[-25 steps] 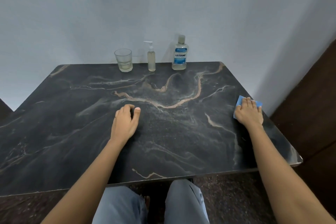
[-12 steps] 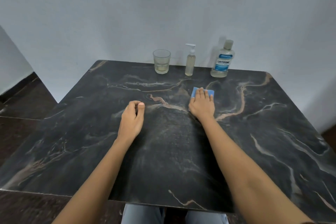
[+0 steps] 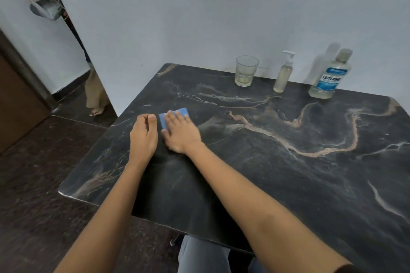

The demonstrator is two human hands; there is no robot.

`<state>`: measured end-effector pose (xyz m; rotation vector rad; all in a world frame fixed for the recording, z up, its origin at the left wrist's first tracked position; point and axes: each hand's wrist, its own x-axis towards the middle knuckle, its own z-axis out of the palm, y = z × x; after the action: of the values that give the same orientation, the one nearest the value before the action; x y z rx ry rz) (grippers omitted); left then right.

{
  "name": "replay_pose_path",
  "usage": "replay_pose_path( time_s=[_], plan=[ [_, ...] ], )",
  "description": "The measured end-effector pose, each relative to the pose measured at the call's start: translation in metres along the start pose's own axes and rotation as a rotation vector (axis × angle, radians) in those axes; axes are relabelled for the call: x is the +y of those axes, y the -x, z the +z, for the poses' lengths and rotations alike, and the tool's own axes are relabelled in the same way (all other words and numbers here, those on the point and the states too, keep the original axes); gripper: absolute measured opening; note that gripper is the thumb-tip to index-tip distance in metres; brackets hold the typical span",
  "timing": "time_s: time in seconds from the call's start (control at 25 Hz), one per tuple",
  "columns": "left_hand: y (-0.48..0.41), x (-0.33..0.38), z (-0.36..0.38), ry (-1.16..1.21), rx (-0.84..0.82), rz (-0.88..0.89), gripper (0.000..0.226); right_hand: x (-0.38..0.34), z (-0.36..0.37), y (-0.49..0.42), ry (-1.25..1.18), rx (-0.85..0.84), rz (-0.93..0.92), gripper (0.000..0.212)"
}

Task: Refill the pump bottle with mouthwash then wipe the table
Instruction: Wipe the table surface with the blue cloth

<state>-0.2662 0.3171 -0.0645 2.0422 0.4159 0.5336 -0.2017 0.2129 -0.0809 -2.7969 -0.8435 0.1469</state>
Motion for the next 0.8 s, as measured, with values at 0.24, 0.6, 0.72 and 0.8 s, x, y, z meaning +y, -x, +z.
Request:
replay_pose_path(
  time_s=[0.24,0.6,0.72,0.8],
  plan=[
    [0.002,-0.016,-0.042,0.024,0.085,-0.049,0.029,-0.05,0.014,0.024,0.022,-0.144,-0.367,0.069],
    [0.015,-0.022,-0.058,0.067,0.083,-0.121,0.039,-0.018,-0.02,0.102,-0.198,-0.404,-0.625,0.074],
    [0.017,-0.02,-0.052,0.06,0.03,-0.119,0.039,0.011,-0.039,0.121,-0.15,-0.497,-0.6,0.077],
    [0.017,-0.018,-0.044,0.06,-0.005,-0.11,0.039,0.037,-0.051,0.125,-0.086,-0.487,-0.547,0.079]
  ],
)
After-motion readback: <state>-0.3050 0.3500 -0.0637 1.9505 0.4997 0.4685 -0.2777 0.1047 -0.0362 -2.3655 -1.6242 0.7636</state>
